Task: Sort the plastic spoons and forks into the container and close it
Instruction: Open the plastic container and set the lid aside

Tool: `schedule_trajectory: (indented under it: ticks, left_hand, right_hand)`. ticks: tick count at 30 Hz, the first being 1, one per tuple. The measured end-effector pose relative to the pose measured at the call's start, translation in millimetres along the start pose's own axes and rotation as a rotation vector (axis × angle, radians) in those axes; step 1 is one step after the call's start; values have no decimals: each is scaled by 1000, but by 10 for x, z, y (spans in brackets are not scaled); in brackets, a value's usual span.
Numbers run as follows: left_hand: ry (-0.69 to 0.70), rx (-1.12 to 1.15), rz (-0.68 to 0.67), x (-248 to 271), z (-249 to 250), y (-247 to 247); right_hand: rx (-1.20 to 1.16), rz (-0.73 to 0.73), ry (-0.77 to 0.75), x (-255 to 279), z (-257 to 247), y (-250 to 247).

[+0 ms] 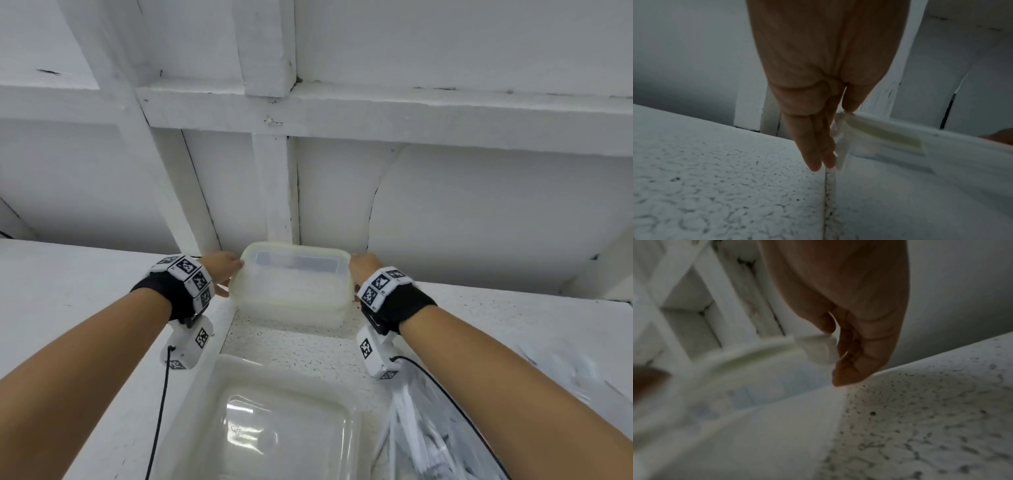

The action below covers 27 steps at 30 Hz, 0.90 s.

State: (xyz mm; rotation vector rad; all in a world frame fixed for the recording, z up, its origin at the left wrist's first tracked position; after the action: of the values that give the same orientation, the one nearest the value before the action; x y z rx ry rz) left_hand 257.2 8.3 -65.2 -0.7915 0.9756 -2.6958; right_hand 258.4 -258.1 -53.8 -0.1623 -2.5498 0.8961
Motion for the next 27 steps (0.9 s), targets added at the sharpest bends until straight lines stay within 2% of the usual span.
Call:
schedule_trajectory:
  ticks: [2, 4, 5, 9, 14, 20, 23, 25, 27]
  left_hand:
    - [5, 16, 10, -9, 55, 6]
    - [28, -21, 30, 21, 127, -5]
    - [45, -50, 40, 20, 154, -2]
    - [62, -55, 66, -26, 132, 45]
    - [80, -42, 95, -49, 114, 83]
    - [123, -151, 188, -98, 119, -36]
    - [138, -151, 170, -137, 96, -61]
    - [93, -98, 132, -182, 16, -59]
    - [25, 70, 92, -134, -34, -79]
  right_hand:
    - [13, 119, -16, -40, -34, -65]
    - [78, 197, -103, -77, -113, -93]
    - [57, 231, -87, -116, -98, -98]
    - [2, 239, -14, -250, 17, 37]
    - [72, 275, -35, -275, 18, 11]
    - [103, 245, -47, -231, -12, 10]
    - [111, 221, -37, -212, -23, 10]
    - [148, 147, -88, -187, -76, 49]
    - [189, 34, -180, -107, -181, 83]
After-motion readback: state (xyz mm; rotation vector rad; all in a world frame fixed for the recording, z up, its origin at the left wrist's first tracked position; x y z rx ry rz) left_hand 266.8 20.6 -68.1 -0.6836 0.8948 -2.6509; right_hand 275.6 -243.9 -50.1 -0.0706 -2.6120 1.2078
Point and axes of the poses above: each hand's wrist, its own x-axis away from the middle knuckle, its own y-axis out of the palm, z = x × y, the point moved 9 cm from there along -x, towards the middle knuckle, and after that the axes turned 11 degrees about z, right-handed, at the moved point
